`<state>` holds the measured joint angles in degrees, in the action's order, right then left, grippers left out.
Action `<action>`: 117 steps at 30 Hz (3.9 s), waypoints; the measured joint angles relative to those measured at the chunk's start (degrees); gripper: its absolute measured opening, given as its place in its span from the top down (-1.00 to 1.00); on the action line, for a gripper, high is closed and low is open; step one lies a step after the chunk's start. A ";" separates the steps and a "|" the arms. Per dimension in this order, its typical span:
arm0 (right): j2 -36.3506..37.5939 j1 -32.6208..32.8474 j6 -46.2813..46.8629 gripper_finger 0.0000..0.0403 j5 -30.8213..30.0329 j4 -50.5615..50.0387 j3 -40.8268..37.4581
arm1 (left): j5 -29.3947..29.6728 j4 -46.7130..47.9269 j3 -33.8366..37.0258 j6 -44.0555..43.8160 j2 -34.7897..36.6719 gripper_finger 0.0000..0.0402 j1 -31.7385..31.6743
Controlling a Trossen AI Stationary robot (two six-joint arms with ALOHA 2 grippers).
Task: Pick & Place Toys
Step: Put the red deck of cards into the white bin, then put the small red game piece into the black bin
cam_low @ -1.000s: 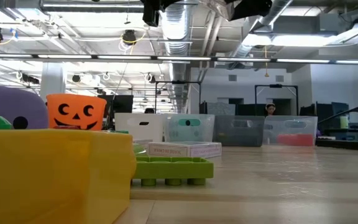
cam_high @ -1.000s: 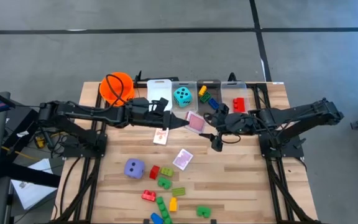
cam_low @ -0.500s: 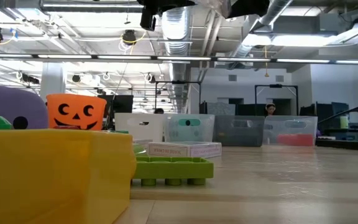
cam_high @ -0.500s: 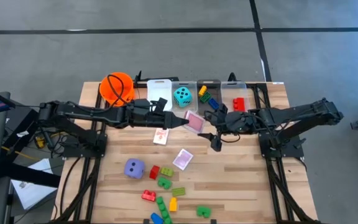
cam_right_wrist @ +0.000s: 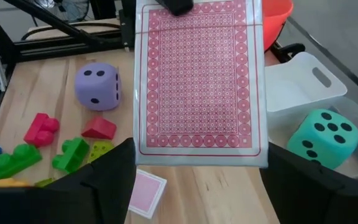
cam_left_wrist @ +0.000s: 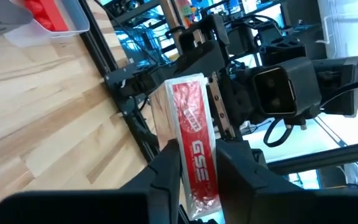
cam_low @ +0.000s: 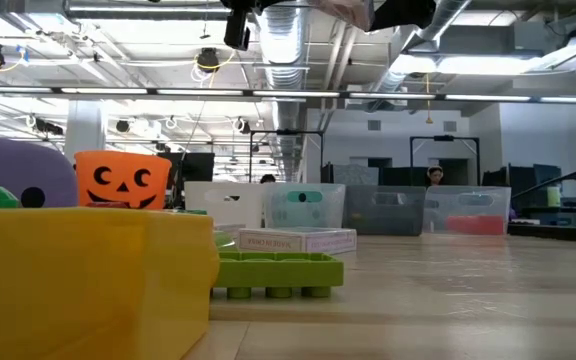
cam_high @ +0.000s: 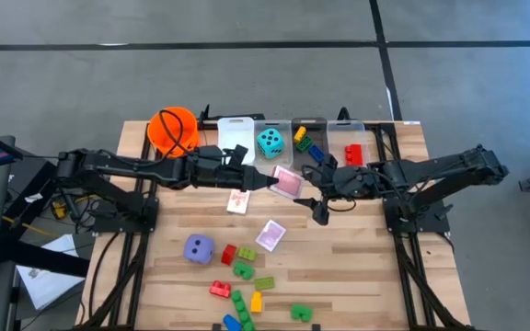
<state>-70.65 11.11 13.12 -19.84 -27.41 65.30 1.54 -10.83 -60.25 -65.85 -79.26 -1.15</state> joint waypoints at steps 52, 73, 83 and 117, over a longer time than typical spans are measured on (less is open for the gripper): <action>1.99 0.01 10.93 -0.64 -1.05 1.36 0.11 | 23.52 38.89 -0.02 62.78 7.69 0.24 -19.67; 1.99 -0.02 12.45 -0.64 -1.17 1.41 0.11 | -6.71 34.34 -0.02 42.38 7.67 -0.44 -17.55; 1.99 -0.02 12.42 -0.64 -1.20 1.28 0.11 | -8.72 36.40 -0.02 39.47 7.65 -0.45 -8.87; -15.04 2.02 4.82 -0.64 6.40 7.60 0.37 | -4.81 41.38 0.04 7.03 -6.91 -0.45 19.55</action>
<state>-85.69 13.13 17.94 -13.44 -19.81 65.67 -3.27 30.55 -60.21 -58.82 -86.17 18.40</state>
